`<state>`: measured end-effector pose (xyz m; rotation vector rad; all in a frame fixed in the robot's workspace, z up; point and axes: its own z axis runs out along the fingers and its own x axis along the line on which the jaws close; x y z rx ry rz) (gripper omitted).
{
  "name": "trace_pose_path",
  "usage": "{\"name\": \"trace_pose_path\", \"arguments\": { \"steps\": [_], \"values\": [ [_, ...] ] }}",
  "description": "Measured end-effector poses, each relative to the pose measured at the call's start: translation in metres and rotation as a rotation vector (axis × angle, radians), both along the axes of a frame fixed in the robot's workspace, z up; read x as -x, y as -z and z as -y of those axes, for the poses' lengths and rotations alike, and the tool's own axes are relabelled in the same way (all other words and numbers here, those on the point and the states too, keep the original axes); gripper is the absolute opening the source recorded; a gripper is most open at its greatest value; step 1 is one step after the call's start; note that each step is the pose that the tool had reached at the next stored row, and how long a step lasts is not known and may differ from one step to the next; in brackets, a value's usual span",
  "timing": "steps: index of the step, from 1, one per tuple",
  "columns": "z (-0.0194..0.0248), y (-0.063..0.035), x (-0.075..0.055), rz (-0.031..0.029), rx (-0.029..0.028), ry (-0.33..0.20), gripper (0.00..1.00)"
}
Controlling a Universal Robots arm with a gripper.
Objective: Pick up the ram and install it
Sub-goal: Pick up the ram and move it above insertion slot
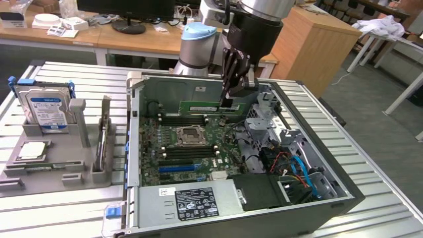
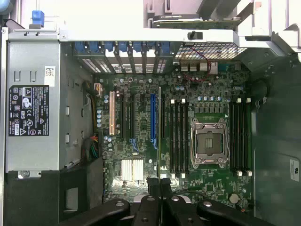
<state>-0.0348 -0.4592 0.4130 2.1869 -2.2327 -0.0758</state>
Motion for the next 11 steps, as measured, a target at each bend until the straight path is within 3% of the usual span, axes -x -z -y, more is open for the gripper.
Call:
{"name": "trace_pose_path", "arguments": {
  "steps": [11],
  "values": [
    [0.0000, 0.0000, 0.0000, 0.0000, 0.0000, 0.000, 0.12]
  ]
}}
